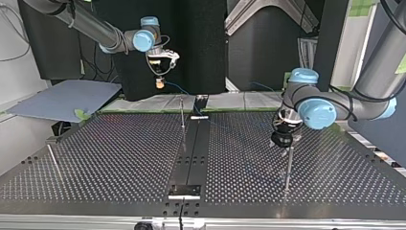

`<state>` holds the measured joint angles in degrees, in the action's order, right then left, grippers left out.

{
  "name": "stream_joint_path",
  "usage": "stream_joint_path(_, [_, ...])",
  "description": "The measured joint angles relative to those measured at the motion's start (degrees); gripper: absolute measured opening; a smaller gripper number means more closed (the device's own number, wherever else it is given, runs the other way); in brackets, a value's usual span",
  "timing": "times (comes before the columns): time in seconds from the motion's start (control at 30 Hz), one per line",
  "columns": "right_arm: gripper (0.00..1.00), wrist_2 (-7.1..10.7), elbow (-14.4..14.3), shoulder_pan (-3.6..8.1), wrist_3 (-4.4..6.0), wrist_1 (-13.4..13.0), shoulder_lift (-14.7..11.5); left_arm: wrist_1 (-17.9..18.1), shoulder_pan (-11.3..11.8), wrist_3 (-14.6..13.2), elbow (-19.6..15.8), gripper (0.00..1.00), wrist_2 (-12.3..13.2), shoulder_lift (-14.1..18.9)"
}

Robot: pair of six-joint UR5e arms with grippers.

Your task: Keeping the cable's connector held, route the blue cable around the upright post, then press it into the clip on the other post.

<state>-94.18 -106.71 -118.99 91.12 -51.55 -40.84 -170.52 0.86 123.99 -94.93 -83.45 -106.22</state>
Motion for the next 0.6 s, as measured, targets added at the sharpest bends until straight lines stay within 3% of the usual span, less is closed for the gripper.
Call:
stream_joint_path(0.3, [0.00, 4.80, -4.83, 1.13, 0.27, -4.11, -5.01, -0.06, -0.43, 0.27, 0.01, 1.00, -0.39, 0.01])
stream_joint_path(0.6, [0.00, 6.46, -7.40, 1.82, 0.73, -7.41, -9.46, -0.09, -0.68, 0.50, 0.02, 1.00, -0.87, 0.01])
